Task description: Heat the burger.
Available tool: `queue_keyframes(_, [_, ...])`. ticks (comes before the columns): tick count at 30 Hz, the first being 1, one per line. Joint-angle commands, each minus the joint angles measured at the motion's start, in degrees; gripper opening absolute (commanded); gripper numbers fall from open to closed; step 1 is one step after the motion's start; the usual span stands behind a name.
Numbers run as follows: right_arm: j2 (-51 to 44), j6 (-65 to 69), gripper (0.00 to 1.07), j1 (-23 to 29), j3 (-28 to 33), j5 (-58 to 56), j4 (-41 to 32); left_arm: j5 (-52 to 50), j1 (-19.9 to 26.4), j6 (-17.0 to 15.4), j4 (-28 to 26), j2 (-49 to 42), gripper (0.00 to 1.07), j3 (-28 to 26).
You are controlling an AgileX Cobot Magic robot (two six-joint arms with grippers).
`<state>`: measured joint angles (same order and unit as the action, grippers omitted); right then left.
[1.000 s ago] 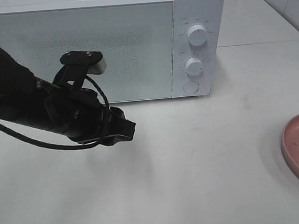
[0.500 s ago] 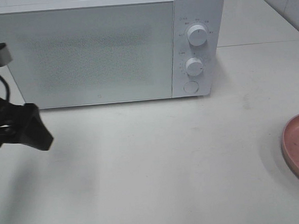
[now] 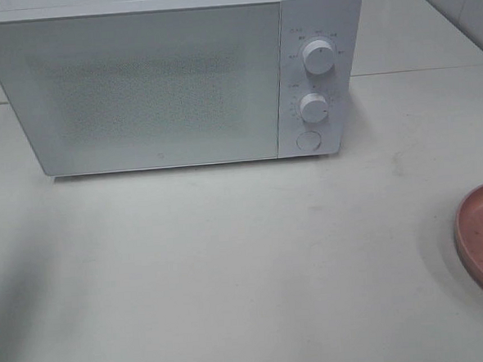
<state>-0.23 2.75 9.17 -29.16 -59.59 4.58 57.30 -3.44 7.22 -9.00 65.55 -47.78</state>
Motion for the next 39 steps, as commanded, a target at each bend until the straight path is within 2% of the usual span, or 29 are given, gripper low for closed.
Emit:
queue_keyframes(1, [-1.5,-0.1,0.76,-0.4,0.2,0.2,0.3,1.3,0.1,-1.4,-0.1,-4.1,0.96,1.8])
queue_keyframes(4, [-1.5,-0.1,0.76,-0.4,0.2,0.2,0.3,1.1,0.1,-1.4,-0.1,-6.8,0.96,4.5])
queue_keyframes(5, [-1.5,-0.1,0.76,-0.4,0.2,0.2,0.3,0.9,0.1,-1.4,0.2,-10.1,0.96,8.0])
queue_keyframes(7, [-1.5,-0.1,0.76,-0.4,0.2,0.2,0.3,0.7,0.1,-1.4,0.5,-11.4,0.96,9.6])
queue_keyframes(9, [-1.5,-0.1,0.76,-0.4,0.2,0.2,0.3,-0.1,0.1,-1.4,1.2,-16.4,0.96,13.5])
queue_keyframes(14, [-1.5,-0.1,0.76,-0.4,0.2,0.2,0.3,-1.9,0.1,-1.4,1.6,-24.8,0.96,17.5])
queue_keyframes(22, [-1.5,-0.1,0.76,-0.4,0.2,0.2,0.3,-3.0,0.1,-2.3,1.5,-36.6,0.96,17.6])
queue_keyframes(27, [-1.5,-0.1,0.76,-0.4,0.2,0.2,0.3,1.3,0.1,-5.3,2.9,-42.6,0.96,18.4])
queue_keyframes(39, [-1.5,-0.1,0.76,-0.4,0.2,0.2,0.3,2.2,0.1,-5.2,3.7,-55.1,0.96,19.4])
